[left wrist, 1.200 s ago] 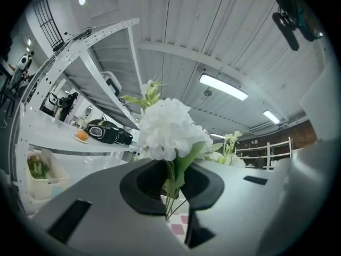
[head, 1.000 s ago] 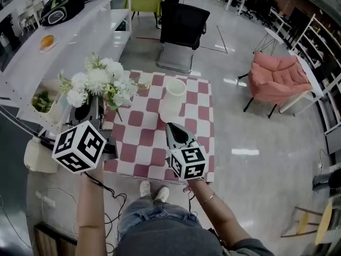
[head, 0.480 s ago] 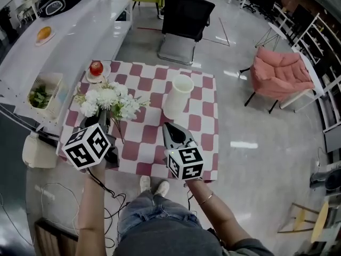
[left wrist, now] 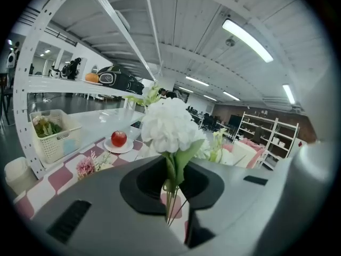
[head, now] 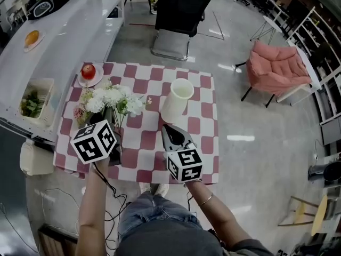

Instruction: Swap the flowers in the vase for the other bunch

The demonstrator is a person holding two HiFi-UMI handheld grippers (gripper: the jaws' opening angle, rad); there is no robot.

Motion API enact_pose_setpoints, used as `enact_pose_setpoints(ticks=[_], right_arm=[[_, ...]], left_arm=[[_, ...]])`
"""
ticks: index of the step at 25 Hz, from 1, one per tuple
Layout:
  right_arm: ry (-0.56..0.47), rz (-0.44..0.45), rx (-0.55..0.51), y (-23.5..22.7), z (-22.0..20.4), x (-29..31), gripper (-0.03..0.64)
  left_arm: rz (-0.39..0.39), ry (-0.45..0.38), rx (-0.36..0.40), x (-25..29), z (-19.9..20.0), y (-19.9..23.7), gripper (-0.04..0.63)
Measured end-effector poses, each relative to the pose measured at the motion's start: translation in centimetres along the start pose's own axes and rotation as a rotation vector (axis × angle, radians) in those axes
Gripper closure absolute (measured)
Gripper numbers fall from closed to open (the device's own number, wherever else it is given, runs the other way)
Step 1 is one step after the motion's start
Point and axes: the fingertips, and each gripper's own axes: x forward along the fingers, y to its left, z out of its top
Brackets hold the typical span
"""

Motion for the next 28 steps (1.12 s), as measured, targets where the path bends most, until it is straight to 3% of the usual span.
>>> enact_pose_setpoints(ticks=[16,24,28], right_arm=[[0.08,-0.033,0.029,-1.0,-1.1,5.5,0.607],[0.101,-0.035,0.043,-1.3,-1.4,7.2,0.607],[0.105,-0.027,0.041,-1.2,-1.5,7.2,0.607]], left_arm=[[-0.001,0.173,-0.026,12.1,-3.7,2.6,0.543],[0.001,0.22,-0.03,14.9,-5.5,3.1,0.538],[-0.011,0.226,-0.021,14.7,-6.1,2.8,0.478]])
